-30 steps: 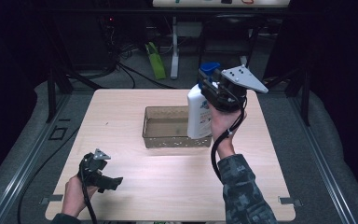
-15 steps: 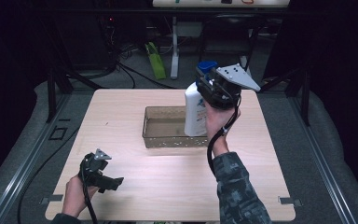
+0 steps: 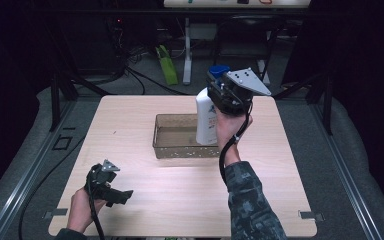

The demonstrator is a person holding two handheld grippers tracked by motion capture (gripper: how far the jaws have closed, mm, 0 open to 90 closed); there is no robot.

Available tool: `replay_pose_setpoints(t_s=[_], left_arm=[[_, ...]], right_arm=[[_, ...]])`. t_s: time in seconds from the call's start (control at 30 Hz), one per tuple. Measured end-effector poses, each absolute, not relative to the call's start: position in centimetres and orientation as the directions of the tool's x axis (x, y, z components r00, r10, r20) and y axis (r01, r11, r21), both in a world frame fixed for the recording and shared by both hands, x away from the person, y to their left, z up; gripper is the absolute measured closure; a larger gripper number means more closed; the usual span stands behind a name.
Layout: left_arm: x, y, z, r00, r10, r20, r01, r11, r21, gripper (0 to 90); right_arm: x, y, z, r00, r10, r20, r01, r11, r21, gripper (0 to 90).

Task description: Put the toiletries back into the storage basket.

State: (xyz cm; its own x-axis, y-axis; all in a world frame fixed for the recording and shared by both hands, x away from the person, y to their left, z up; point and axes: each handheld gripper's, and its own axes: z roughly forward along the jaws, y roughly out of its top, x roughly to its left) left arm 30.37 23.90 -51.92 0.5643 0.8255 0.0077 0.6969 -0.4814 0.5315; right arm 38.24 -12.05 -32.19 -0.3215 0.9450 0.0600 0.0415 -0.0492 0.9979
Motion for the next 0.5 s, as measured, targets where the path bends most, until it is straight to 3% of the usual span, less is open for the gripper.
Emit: replay_pose_setpoints(t_s=[0.5], left_arm=[[30.07, 23.7, -51.81, 0.572, 0.82, 0.006, 0.687, -0.483, 0.542, 0.0]], right_arm=[[39.32, -11.75, -32.93, -0.3, 0.951, 0.08, 0.061, -0.065, 0.996, 59.3]])
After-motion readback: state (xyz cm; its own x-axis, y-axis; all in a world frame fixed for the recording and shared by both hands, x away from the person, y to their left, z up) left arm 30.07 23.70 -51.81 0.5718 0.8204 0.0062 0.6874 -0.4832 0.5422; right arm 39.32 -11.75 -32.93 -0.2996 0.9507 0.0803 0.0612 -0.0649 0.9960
